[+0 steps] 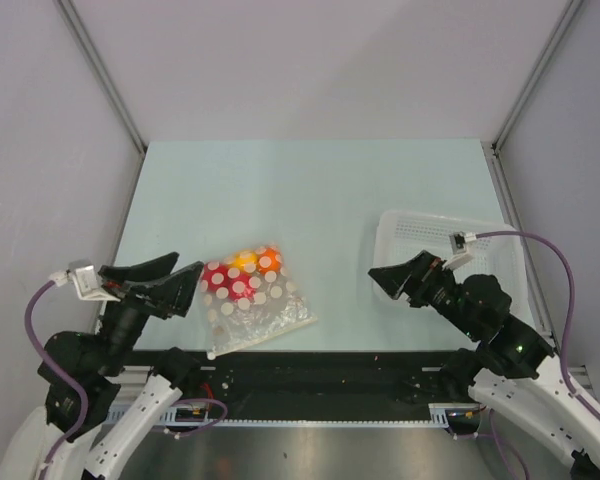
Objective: Open the zip-top bag and remove the fake food
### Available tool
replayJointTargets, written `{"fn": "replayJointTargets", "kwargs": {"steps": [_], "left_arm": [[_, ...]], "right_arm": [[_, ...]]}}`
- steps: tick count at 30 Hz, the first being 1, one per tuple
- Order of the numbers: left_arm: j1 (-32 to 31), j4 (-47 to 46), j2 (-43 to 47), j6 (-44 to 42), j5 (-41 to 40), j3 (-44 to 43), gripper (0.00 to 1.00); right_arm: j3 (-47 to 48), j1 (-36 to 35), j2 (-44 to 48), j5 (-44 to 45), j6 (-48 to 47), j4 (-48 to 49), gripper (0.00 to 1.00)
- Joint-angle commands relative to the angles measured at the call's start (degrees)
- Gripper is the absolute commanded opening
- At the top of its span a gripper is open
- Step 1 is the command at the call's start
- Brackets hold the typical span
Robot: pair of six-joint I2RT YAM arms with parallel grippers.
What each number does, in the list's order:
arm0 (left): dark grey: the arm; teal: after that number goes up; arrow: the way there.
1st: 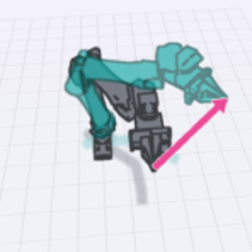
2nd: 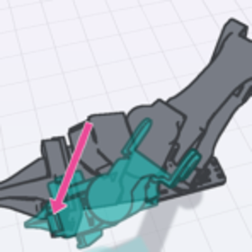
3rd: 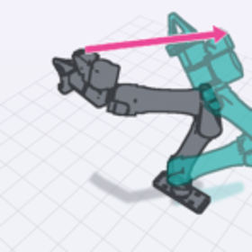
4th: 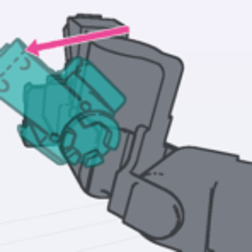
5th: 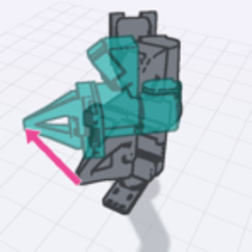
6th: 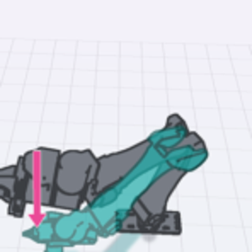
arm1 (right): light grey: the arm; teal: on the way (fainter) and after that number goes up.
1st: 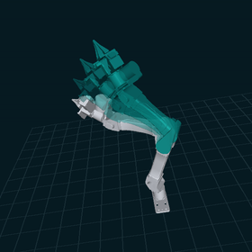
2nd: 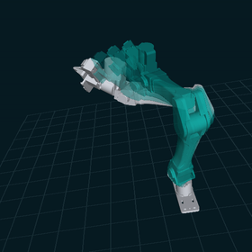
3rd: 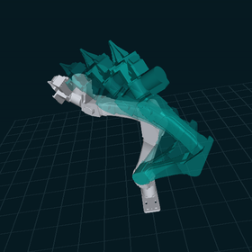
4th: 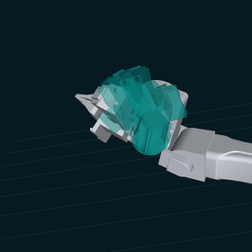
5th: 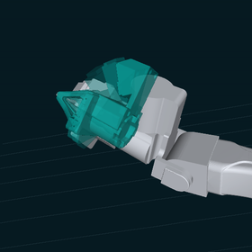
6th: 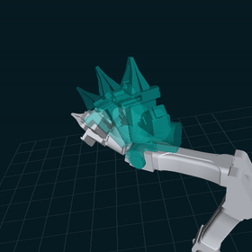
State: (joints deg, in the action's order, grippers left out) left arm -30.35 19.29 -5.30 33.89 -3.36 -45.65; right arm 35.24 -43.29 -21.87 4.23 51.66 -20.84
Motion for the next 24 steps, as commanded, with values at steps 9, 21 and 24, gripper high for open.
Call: {"fn": "replayJointTargets", "kwargs": {"steps": [9,21,24], "left_arm": [[0.29,28.69,3.89,-1.72,-5.79,-9.37,1.00],[0.11,38.90,-3.66,-0.67,-3.24,-14.82,1.00],[0.20,38.46,-3.93,-0.40,-0.96,-14.29,1.00]], "right_arm": [[2.53,-23.88,-30.48,14.81,6.16,12.65,1.00],[5.28,-35.20,-64.69,21.88,23.30,37.59,1.00],[4.48,-35.20,-70.05,20.91,24.89,45.69,1.00]]}}
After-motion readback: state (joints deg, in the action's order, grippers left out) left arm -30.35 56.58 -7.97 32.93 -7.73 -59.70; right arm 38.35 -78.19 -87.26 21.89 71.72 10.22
